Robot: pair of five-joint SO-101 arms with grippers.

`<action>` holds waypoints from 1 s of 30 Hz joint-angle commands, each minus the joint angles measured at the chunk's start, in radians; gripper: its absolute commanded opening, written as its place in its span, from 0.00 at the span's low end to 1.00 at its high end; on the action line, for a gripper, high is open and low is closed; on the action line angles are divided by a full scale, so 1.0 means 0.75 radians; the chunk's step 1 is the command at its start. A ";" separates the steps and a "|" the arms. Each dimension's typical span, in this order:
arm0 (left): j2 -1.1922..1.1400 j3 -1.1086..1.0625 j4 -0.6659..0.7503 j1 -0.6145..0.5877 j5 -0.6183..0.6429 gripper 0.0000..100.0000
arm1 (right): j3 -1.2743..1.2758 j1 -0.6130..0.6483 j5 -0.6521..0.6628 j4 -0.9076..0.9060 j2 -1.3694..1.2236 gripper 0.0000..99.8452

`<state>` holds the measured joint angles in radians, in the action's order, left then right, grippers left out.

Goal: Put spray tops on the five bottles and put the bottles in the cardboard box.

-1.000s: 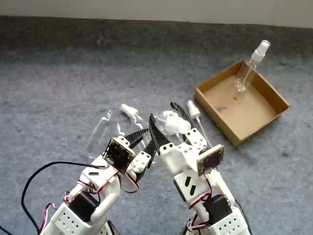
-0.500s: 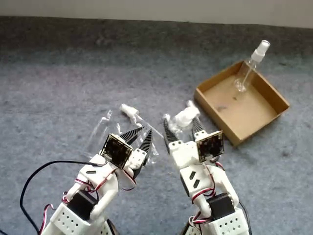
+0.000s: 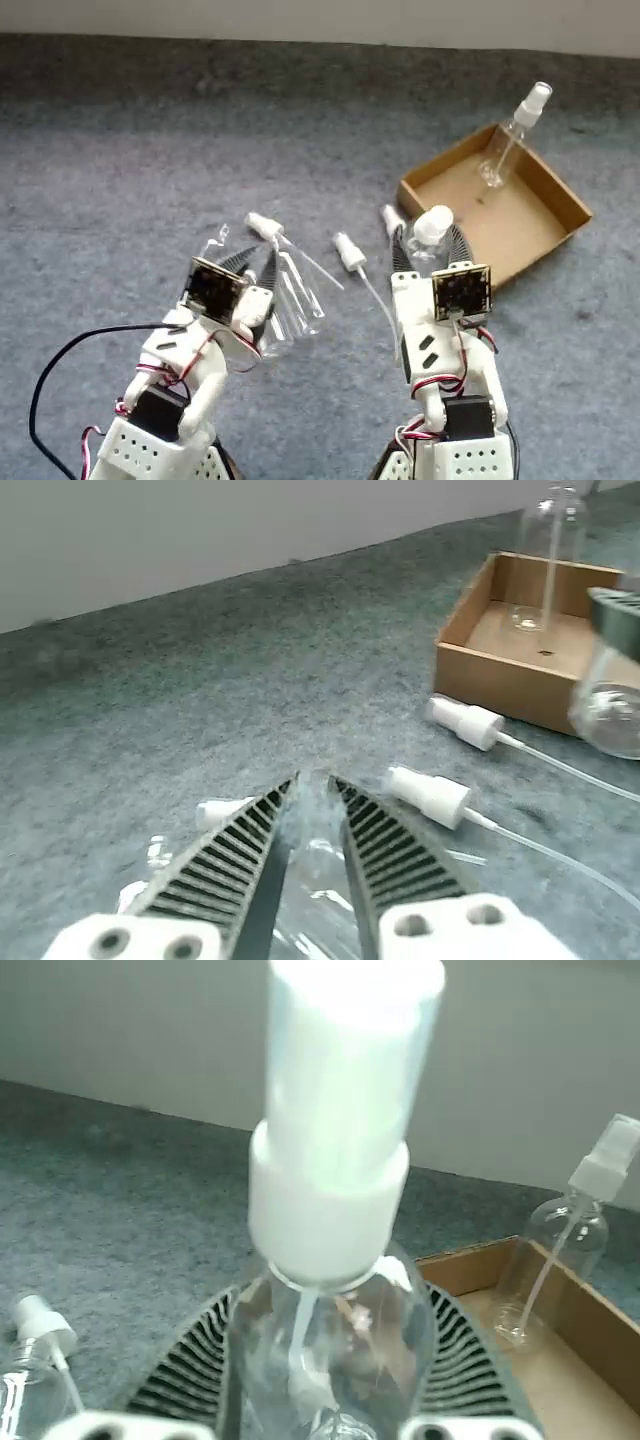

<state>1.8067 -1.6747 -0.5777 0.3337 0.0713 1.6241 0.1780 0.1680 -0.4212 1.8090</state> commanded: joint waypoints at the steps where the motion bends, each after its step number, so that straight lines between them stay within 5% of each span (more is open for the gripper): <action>1: 0.024 -0.021 0.000 -0.142 -0.002 0.01 | -0.228 -0.071 0.027 -0.005 -0.179 0.09; 12: 0.024 -0.026 -0.008 -0.146 -0.004 0.01 | -0.807 -0.177 0.018 0.157 -1.151 0.09; 30: 0.024 -0.026 -0.010 -0.146 -0.006 0.01 | -0.842 -0.281 0.014 0.928 -1.846 0.09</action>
<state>1.8067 -1.6747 -0.5808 0.2340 0.0713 1.0702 0.0077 0.1741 0.2018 0.4833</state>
